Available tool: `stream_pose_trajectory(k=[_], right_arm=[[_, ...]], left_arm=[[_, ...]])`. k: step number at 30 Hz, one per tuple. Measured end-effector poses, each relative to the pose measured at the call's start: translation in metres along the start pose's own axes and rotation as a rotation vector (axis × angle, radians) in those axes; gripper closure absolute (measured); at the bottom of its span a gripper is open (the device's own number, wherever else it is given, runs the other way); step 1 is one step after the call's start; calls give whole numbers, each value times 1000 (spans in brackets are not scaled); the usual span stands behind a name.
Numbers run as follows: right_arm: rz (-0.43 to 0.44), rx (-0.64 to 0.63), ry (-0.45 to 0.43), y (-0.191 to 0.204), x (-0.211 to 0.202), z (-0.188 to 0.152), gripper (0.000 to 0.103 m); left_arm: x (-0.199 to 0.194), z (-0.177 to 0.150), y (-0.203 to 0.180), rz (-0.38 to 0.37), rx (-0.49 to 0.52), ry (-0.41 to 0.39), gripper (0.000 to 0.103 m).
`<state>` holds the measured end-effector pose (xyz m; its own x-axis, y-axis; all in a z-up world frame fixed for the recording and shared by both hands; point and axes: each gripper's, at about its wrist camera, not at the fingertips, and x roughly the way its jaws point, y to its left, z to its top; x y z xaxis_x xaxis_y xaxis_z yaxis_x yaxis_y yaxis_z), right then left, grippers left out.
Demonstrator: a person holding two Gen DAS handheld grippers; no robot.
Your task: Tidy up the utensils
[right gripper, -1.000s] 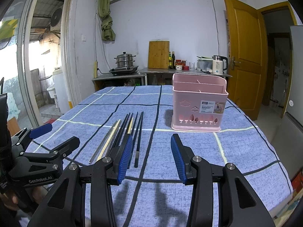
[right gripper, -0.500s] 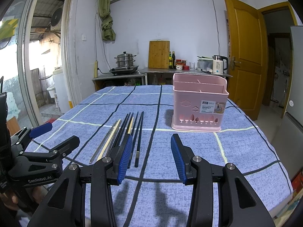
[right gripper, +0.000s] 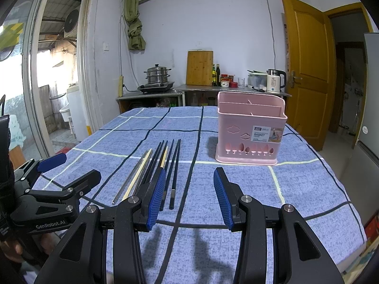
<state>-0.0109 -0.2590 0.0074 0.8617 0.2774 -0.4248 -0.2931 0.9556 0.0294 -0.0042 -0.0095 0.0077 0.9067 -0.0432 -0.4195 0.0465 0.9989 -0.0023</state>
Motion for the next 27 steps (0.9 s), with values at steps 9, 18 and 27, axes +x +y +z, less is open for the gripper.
stream_pose_trajectory(k=[9,18,27], right_arm=[[8,-6,28,-2,10,4,60],[50,-32,89,-2,44,20,60],[91,-51,226,-2,105,28,60]], left_arm=[[13,4,6,-25,-18,39,1],[63,11,23,-7,-37,193,8],[122,10,35,-46,-75,393,36]])
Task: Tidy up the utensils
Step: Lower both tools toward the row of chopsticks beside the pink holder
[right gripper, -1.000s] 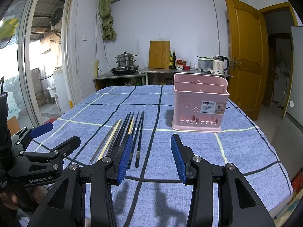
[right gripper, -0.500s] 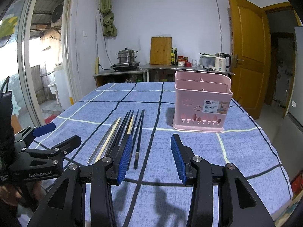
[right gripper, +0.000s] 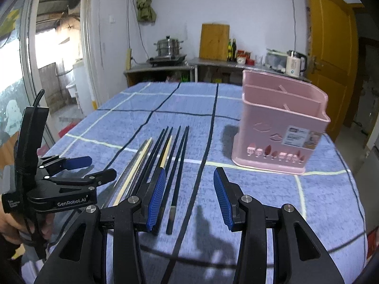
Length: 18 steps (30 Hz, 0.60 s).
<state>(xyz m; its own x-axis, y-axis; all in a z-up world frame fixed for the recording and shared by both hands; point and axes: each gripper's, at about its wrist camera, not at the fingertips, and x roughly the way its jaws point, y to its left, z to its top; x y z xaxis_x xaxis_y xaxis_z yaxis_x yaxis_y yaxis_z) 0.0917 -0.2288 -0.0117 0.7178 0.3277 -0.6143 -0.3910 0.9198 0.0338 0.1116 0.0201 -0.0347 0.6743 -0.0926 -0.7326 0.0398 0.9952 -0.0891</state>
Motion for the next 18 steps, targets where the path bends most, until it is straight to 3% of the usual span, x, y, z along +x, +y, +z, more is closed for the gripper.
stream_pose_trajectory(k=[4,6,10,18], right_arm=[[18,4,62,-3,28,9,60],[24,-6,84,-2,39,12,65],[32,-7,139,-2,63,16,77],[54,-3,222,-3,97,19,81]], left_arm=[[13,8,2,-28,-17,45,46],[18,13,4,-44,-26,56,50],[27,20,7,-67,-45,83,52],[35,29,3,-42,-12,84,57]])
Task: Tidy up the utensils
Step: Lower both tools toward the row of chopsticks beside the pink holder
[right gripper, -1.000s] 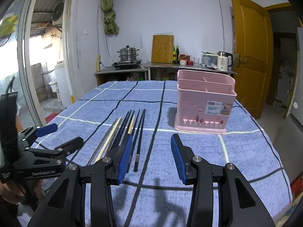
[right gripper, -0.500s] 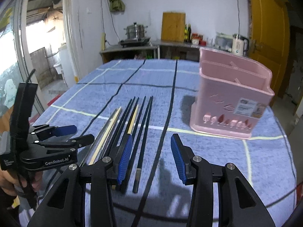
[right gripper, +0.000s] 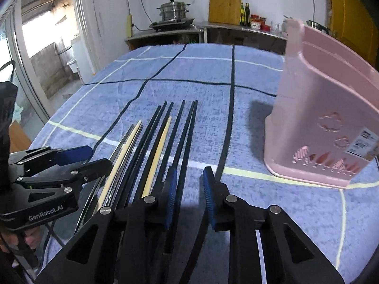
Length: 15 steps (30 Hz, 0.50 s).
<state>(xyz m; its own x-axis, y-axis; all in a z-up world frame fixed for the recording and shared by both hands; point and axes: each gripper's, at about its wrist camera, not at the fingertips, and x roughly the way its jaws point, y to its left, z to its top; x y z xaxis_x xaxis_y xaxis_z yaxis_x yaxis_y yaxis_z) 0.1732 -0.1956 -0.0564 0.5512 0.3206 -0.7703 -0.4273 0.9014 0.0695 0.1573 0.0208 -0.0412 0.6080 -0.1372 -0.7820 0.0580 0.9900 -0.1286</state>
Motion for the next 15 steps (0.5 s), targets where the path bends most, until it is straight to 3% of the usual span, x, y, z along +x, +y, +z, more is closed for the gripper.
stream_pose_trajectory(k=[7,15], right_arm=[[-2,5,26,1,12,10,84],[-23,6,69,0,28,33,84]], left_arm=[[6,7,-3,28,20,14,59],[13,21,7,-12,-27,49,65]])
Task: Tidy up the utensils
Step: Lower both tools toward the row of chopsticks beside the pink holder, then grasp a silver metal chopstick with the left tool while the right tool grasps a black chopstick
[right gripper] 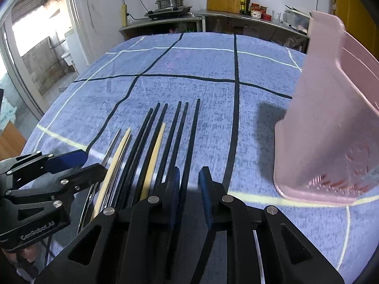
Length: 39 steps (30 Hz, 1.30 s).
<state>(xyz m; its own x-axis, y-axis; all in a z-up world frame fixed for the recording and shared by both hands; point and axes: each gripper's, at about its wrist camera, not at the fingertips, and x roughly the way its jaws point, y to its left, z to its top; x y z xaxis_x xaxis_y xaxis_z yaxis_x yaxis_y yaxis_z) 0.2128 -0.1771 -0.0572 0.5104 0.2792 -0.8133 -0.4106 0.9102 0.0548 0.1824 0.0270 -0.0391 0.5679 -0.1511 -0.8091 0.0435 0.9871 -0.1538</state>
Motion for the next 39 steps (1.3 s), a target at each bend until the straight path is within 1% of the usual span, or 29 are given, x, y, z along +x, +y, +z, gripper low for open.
stream_pose_trajectory(k=[2,4,6,7,9,11,14,16,23,27,30,36,39], right_arm=[[-8,-7,6,1,3,5,84],[-14,-9,11,2,6,10,88],[-20,-13,17,2,9,15,90],[-20,-16,21,2,10,15,91],[-20,-19,29,3,13,19,93],[-23,-29,44,5,16,24,93],[-21,-37,54,7,17,27,94],[5,-22,55,5,16,28,96],[30,0,-3,0,-7,28,97],[47,5,-53,0,-31,31,97],[64,8,-101,-1,-52,33,97],[87,34,-192,-8,-97,29,97],[91,43,-230,-11,-115,26,97]], left_arm=[[2,2,1,4,-3,7,68],[3,5,0,9,0,14,73],[6,9,-1,13,5,17,81],[7,11,0,14,3,20,83],[10,16,0,4,-11,31,90],[12,20,2,-8,-15,41,92],[13,23,3,-15,-9,53,94],[13,23,5,-26,-15,58,96],[1,25,12,-60,-38,34,97],[-19,27,14,-78,-34,0,97],[-41,30,13,-87,-23,-42,97],[-89,36,13,-93,-5,-130,97],[-108,37,12,-101,3,-159,97]])
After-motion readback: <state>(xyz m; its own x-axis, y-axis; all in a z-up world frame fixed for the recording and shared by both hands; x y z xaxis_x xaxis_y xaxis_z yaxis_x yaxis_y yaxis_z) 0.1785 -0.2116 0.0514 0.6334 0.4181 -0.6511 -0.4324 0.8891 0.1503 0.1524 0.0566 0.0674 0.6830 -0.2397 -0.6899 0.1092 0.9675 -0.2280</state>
